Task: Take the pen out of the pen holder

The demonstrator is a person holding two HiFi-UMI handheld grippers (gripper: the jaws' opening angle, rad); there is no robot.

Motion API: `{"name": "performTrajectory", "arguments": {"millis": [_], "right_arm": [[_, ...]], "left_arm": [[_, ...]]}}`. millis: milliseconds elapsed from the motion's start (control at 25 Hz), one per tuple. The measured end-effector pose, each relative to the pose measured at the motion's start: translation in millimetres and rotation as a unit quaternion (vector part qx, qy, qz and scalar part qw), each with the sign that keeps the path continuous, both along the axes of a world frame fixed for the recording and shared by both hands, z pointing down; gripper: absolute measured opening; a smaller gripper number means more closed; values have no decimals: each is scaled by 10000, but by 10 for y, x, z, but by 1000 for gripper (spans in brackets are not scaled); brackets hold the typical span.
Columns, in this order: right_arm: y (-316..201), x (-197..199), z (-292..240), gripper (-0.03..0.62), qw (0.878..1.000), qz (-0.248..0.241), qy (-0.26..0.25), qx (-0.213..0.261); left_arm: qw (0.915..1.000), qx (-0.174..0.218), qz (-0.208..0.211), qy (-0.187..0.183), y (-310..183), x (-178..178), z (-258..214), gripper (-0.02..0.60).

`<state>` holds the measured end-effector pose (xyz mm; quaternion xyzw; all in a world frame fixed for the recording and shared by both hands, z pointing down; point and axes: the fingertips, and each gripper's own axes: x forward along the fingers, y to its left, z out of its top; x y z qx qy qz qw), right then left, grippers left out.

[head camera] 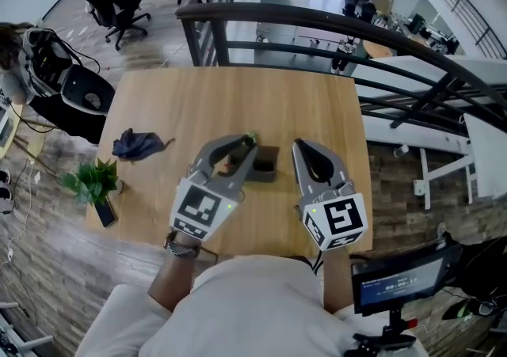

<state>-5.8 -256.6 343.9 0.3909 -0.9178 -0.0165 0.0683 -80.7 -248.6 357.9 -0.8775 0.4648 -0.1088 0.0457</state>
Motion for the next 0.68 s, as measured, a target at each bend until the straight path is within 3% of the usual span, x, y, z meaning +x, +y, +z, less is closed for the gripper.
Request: {"name": "performTrajectory", "arguments": {"millis": [680], "right_arm": [[-23,55,107,0,9999,44,32,-150]], "left_arm": [[9999,-57,103,36,-31,80,73,71]]}}
